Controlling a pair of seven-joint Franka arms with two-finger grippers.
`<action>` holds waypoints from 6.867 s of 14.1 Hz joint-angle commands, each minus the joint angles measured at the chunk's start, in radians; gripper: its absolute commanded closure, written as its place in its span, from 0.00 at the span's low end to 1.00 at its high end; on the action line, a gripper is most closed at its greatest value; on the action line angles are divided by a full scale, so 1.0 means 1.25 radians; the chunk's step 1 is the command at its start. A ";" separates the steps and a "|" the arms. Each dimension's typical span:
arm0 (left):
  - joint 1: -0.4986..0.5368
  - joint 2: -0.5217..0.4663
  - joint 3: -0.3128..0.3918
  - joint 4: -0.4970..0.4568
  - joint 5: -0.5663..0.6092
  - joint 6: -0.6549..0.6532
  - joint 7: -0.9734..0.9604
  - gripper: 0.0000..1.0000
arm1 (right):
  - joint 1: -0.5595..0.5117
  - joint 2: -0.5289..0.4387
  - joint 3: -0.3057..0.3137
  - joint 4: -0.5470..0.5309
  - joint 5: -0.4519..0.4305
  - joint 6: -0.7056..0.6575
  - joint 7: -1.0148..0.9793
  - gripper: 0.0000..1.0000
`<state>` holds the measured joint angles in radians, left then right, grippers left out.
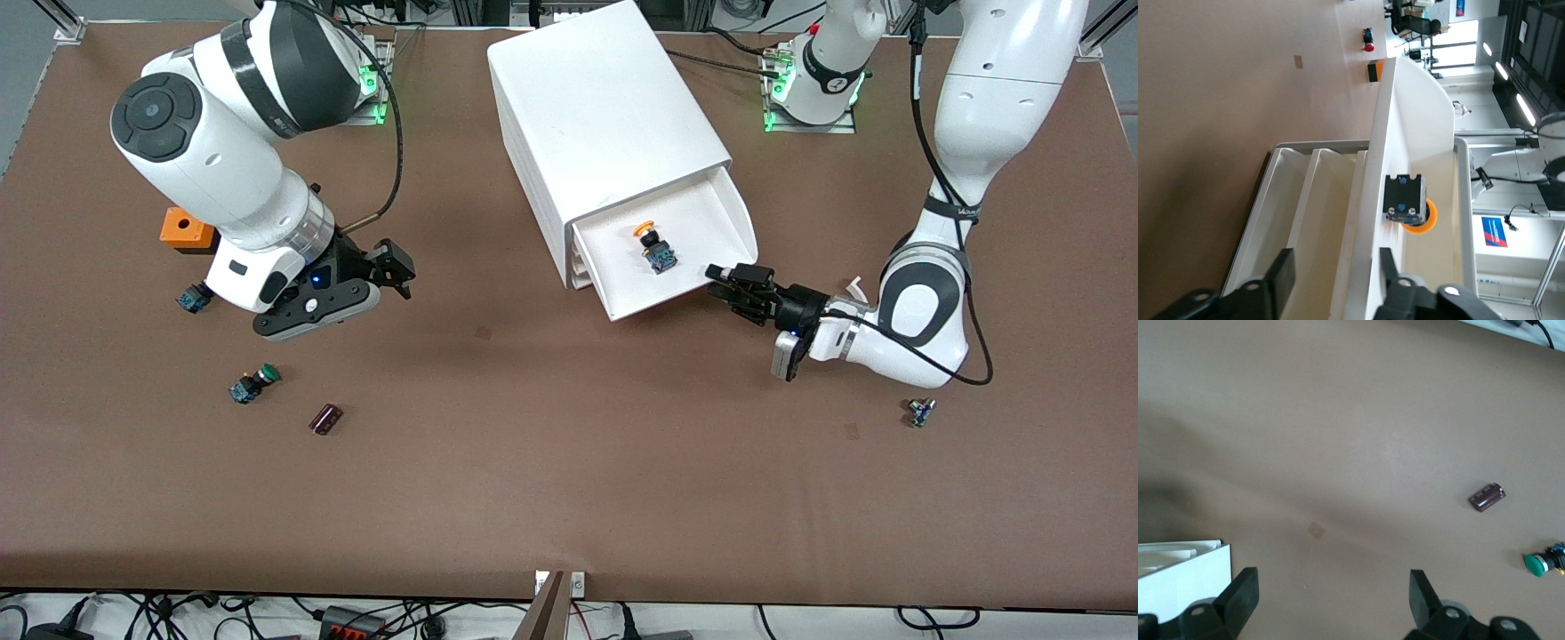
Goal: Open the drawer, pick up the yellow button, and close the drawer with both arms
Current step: 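Release the drawer with the left gripper while the right gripper reaches over it, then lower the right gripper into the drawer and grasp the orange-capped button, then lift the button out with the right gripper while the left gripper approaches, then lower the button with the right gripper while the left gripper pushes the drawer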
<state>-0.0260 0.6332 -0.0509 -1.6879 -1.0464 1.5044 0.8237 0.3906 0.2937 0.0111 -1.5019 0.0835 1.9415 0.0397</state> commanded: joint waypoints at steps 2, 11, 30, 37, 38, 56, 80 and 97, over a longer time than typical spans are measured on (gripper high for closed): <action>0.004 -0.090 0.004 0.060 0.131 -0.034 -0.267 0.00 | 0.057 0.012 -0.005 0.018 0.010 0.034 0.009 0.00; -0.039 -0.148 -0.012 0.292 0.808 -0.118 -0.639 0.00 | 0.234 0.090 -0.008 0.131 -0.025 0.034 0.175 0.00; -0.025 -0.372 -0.007 0.046 0.848 0.180 -0.760 0.00 | 0.451 0.326 -0.015 0.288 -0.111 0.135 0.417 0.00; -0.025 -0.372 -0.008 0.045 0.848 0.172 -0.760 0.00 | 0.453 0.359 -0.015 0.290 -0.112 0.195 0.417 0.02; -0.025 -0.372 -0.008 0.045 0.848 0.171 -0.760 0.00 | 0.453 0.364 -0.015 0.290 -0.112 0.196 0.417 0.04; -0.036 -0.368 -0.010 0.052 0.838 0.176 -0.789 0.00 | 0.328 0.308 -0.016 0.441 -0.080 -0.031 0.409 1.00; -0.265 -0.278 -0.099 -0.165 0.749 0.502 -1.334 0.00 | -0.104 0.294 -0.014 0.022 -0.009 0.033 -0.001 1.00; -0.261 -0.316 -0.261 -0.206 0.708 0.407 -1.525 0.00 | -0.101 0.240 -0.022 0.009 -0.029 0.052 0.016 0.00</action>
<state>-0.3635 0.2712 -0.3549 -1.9201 -0.1227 2.0258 -1.0741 0.2669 0.6757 -0.0149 -1.5116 0.0633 2.0922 0.0491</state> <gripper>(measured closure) 0.000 0.145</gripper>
